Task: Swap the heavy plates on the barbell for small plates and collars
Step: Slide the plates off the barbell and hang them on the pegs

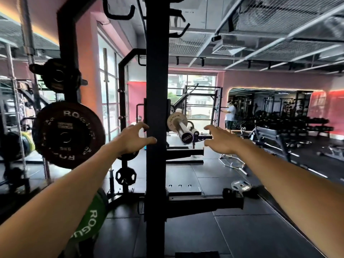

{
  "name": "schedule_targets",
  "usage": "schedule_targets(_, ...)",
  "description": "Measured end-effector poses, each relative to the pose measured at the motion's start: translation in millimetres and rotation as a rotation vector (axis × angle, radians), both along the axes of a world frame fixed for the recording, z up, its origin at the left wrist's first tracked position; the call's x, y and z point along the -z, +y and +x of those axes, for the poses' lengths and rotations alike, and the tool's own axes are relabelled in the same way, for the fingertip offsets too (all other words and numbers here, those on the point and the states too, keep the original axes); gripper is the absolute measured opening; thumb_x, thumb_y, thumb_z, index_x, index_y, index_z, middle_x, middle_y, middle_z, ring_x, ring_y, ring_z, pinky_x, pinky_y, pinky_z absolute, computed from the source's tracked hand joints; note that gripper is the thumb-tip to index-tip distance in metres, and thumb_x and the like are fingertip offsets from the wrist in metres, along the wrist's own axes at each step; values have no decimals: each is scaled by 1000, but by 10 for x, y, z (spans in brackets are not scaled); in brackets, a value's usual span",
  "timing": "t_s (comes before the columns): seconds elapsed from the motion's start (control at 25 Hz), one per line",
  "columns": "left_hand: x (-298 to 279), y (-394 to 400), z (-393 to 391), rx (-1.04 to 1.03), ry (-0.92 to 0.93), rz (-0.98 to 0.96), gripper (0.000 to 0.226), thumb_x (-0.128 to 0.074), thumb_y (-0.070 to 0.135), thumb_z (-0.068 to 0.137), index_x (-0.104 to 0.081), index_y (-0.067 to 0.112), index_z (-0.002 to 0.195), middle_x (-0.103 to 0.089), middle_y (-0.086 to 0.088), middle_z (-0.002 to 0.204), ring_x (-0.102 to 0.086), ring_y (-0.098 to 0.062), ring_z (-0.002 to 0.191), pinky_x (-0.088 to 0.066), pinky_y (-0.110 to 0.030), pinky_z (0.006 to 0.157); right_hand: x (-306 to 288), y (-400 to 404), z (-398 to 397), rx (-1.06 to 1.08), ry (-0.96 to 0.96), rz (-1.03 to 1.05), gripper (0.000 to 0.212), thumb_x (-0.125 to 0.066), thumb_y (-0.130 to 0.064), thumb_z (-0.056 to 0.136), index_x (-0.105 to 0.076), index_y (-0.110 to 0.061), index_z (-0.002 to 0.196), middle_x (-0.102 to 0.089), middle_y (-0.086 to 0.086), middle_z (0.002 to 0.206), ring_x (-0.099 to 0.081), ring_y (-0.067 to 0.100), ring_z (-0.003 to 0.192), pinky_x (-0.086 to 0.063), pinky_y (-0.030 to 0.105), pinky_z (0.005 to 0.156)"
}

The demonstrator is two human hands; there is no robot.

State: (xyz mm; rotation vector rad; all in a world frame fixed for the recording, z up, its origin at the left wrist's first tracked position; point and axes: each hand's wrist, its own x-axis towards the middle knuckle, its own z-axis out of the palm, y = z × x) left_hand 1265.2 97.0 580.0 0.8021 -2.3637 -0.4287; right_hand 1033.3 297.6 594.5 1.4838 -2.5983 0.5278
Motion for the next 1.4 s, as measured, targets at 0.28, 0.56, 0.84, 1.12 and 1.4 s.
schedule_targets(0.28, -6, -464, -684, -71, 46, -50, 44, -50, 45, 95, -48, 21, 131, -55, -10, 129, -51, -25, 111, -39, -34, 92, 22, -489, -705, -30, 7, -24, 60, -42, -43, 99, -20, -20, 150, -32, 10, 154, -37, 30, 137, -31, 49, 111)
schedule_targets(0.56, 33, -1453, -1898, -30, 47, -38, 45, -49, 40, 97, -48, 14, 135, -58, -10, 127, -54, -27, 115, -43, -37, 97, 48, -1511, -1646, -26, 4, -75, 54, -39, -38, 101, -28, -10, 146, -47, 13, 140, -48, 30, 124, -39, 44, 103)
schedule_targets(0.84, 54, -2425, -2989, -26, -20, -38, 44, -49, 28, 100, -45, 6, 137, -56, -17, 132, -52, -33, 122, -40, -37, 99, 133, -2672, -2477, 1, -37, -43, 47, -40, -30, 102, -33, -4, 140, -48, 20, 138, -51, 33, 119, -42, 37, 95)
schedule_targets(1.12, 63, -2923, -3470, 54, 11, 36, 42, -45, 32, 101, -48, 7, 134, -57, -13, 131, -54, -29, 119, -42, -34, 94, 170, -3535, -2732, -82, -57, -118, 39, -59, -28, 93, -48, -7, 125, -59, 13, 121, -58, 27, 103, -45, 32, 81)
schedule_targets(1.4, 2, -2970, -3546, 53, -3, 88, 20, -60, 24, 94, -56, 9, 108, -63, -9, 109, -60, -23, 93, -48, -33, 73, 170, -3698, -2792, -31, -76, -296, 31, -59, -32, 94, -51, -8, 112, -59, 11, 102, -58, 29, 94, -38, 31, 73)
